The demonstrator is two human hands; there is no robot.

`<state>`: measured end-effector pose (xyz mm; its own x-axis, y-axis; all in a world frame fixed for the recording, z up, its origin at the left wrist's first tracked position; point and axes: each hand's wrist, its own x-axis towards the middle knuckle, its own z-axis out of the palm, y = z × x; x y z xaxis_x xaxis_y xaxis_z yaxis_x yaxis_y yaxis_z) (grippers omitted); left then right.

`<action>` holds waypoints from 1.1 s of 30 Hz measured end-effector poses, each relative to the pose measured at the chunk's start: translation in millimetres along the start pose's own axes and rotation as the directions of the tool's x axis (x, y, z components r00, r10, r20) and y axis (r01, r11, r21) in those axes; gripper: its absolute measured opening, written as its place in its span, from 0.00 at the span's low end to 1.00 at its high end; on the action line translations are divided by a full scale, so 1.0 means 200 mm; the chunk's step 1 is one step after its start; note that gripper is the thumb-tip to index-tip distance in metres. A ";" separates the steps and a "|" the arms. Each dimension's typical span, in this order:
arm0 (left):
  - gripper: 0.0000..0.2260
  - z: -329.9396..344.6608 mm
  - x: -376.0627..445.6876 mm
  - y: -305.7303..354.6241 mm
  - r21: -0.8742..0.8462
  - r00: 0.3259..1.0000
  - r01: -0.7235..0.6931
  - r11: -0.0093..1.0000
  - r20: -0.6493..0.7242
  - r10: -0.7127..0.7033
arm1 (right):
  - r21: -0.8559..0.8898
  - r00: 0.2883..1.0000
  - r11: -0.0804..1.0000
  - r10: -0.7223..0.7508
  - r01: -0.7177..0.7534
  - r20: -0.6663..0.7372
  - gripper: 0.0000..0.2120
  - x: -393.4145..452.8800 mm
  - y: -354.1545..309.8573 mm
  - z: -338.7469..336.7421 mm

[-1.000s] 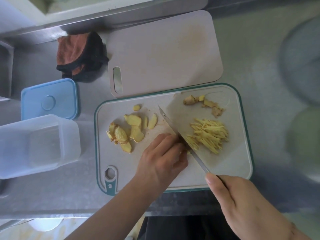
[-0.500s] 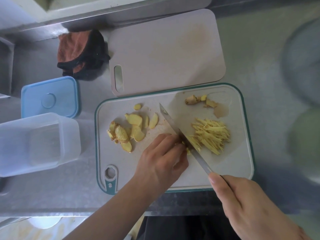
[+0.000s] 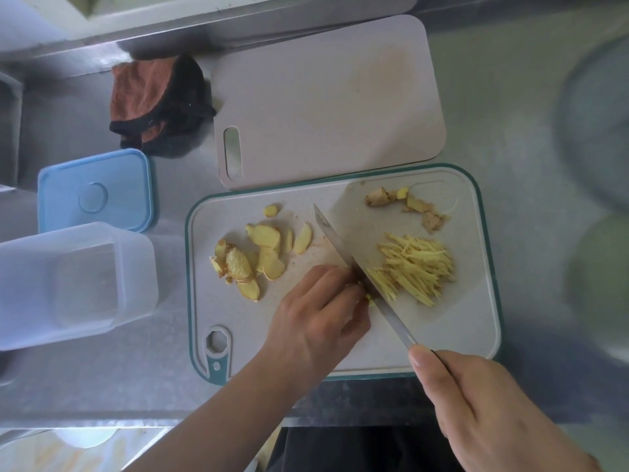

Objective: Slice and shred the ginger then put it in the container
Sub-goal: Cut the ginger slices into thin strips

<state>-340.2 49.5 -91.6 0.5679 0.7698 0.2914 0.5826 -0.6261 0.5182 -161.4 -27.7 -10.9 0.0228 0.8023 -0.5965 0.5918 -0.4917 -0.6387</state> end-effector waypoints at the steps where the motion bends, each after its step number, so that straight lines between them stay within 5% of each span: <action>1: 0.02 0.00 0.00 0.00 0.001 1.000 -0.002 1.000 0.001 0.002 | 0.002 1.000 1.000 0.007 -0.007 0.008 0.33 0.00 0.00 0.00; 33: 0.04 -0.01 -0.01 0.00 -0.014 0.999 -0.001 1.000 0.036 0.001 | -0.011 1.000 1.000 -0.015 0.015 -0.024 0.31 0.02 0.04 0.04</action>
<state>-342.7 48.4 -90.1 0.5894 0.7640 0.2625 0.5740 -0.6248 0.5293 -162.9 -31.6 -21.5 0.0330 0.8176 -0.5748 0.6007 -0.4759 -0.6424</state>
